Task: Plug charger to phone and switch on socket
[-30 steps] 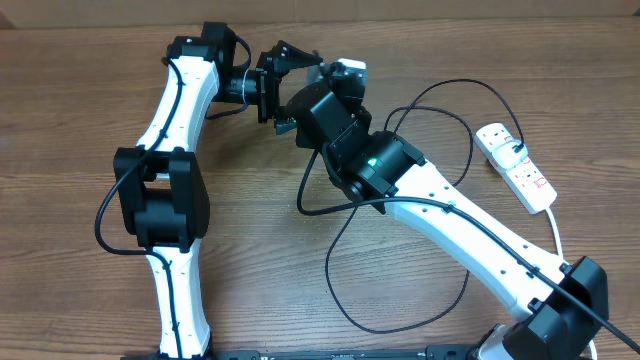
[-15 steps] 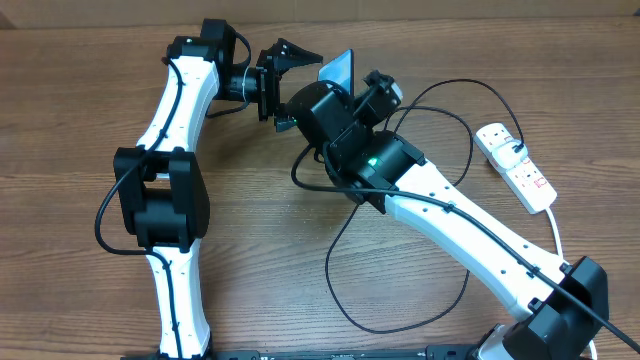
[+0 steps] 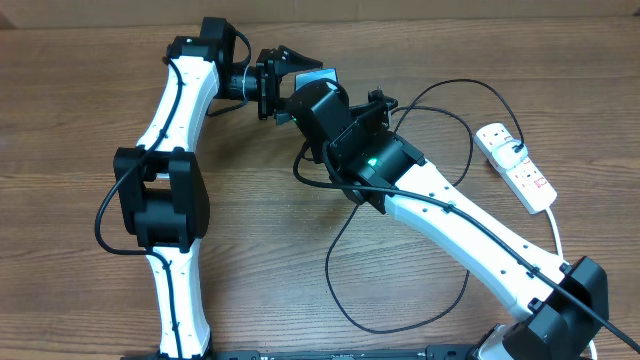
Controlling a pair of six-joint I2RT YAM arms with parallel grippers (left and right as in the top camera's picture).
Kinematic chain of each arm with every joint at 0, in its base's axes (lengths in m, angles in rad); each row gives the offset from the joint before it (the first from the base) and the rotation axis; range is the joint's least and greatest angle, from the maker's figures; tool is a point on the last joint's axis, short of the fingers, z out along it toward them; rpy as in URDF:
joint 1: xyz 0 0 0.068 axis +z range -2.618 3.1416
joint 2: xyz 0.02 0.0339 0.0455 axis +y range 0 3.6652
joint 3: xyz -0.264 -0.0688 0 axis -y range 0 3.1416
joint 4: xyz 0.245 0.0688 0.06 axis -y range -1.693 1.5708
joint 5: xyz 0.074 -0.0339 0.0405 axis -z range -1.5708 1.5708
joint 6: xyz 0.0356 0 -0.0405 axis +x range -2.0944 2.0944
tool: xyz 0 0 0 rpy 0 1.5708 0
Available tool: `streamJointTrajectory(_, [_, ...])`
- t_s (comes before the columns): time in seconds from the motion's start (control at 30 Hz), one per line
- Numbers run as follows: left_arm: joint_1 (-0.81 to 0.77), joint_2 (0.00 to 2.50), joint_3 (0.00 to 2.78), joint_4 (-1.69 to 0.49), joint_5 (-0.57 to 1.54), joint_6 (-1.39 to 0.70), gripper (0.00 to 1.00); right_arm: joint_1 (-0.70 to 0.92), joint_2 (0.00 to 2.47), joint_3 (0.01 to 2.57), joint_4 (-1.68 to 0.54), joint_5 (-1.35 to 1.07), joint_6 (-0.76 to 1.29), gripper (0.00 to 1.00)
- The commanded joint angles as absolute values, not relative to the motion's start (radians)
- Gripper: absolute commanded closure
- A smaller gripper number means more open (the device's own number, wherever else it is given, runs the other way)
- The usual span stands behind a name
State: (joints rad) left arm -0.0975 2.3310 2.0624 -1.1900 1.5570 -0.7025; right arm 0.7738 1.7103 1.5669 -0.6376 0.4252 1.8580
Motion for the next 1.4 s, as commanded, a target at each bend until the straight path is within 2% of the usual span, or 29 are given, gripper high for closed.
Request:
streamJointTrajectory(0.0, [-0.099, 2.334, 2.087, -1.191, 1.579, -0.741, 0.34, 0.776, 1.664, 1.575, -0.626, 0.444, 1.946, 0.96])
streamJointTrajectory(0.17, [-0.099, 2.334, 2.087, -1.192, 1.579, -0.746, 0.40, 0.776, 1.665, 1.575, -0.636, 0.475, 2.016, 0.96])
streamJointTrajectory(0.4, [-0.099, 2.334, 2.087, -1.192, 1.579, -0.751, 0.42, 0.776, 1.665, 1.575, -0.636, 0.542, 2.016, 0.96])
streamJointTrajectory(0.7, [-0.099, 2.334, 2.087, -1.192, 1.568, -0.772, 0.57, 0.776, 1.665, 1.575, -0.633, 0.542, 2.016, 0.96])
streamJointTrajectory(0.87, [-0.099, 2.334, 2.087, -1.192, 1.568, -0.794, 0.59, 0.776, 1.665, 1.575, -0.633, 0.540, 2.016, 0.96])
streamJointTrajectory(1.03, [-0.099, 2.334, 2.087, -1.192, 1.568, -0.794, 0.65, 0.776, 1.665, 1.575, -0.633, 0.540, 2.016, 0.96])
streamJointTrajectory(1.17, [-0.099, 2.334, 2.087, -1.192, 1.568, -0.794, 0.66, 0.776, 1.665, 1.575, -0.632, 0.540, 2.016, 0.96])
streamJointTrajectory(1.37, [-0.099, 2.334, 2.087, -1.192, 1.568, -0.794, 0.71, 0.777, 1.665, 1.575, -0.632, 0.537, 2.016, 0.96])
